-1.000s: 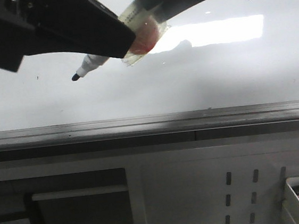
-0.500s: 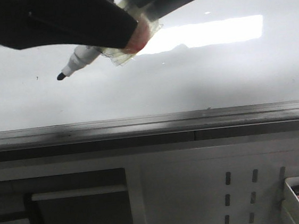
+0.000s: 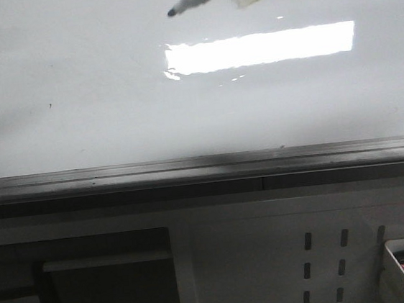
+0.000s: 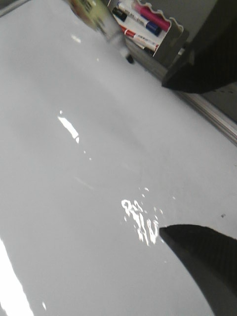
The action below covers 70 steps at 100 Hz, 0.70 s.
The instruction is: Write number 4 on whiteboard
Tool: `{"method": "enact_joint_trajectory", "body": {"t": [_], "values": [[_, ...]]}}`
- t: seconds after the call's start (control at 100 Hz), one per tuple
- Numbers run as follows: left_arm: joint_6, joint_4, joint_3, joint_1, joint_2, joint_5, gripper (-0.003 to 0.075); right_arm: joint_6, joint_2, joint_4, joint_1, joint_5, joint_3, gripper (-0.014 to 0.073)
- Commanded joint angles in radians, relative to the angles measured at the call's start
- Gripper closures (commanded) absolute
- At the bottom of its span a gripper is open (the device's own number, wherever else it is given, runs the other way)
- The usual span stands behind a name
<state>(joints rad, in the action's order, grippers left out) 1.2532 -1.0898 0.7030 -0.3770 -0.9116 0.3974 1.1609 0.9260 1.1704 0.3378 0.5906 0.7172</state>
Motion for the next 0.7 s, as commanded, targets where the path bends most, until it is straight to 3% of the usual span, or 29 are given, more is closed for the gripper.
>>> {"method": "enact_joint_trajectory", "body": {"t": [0.0,0.22,0.41,0.69], "values": [[-0.017,-0.072,-0.014,0.053,0.05,-0.016,0.0207,0.056,-0.048,0.075,-0.001,-0.088,0.011,0.0637],[-0.017,-0.126,-0.091,0.137,0.116,-0.019,0.0207,0.122,0.0,0.103,-0.001,-0.136,0.018,0.0637],[-0.017,-0.145,-0.097,0.141,0.119,-0.02,0.0209,0.23,0.13,0.214,-0.001,-0.14,0.087,0.0637],[-0.017,-0.155,-0.097,0.141,0.119,-0.02,0.0209,0.238,0.301,0.219,-0.001,-0.162,0.221,0.0637]]}}
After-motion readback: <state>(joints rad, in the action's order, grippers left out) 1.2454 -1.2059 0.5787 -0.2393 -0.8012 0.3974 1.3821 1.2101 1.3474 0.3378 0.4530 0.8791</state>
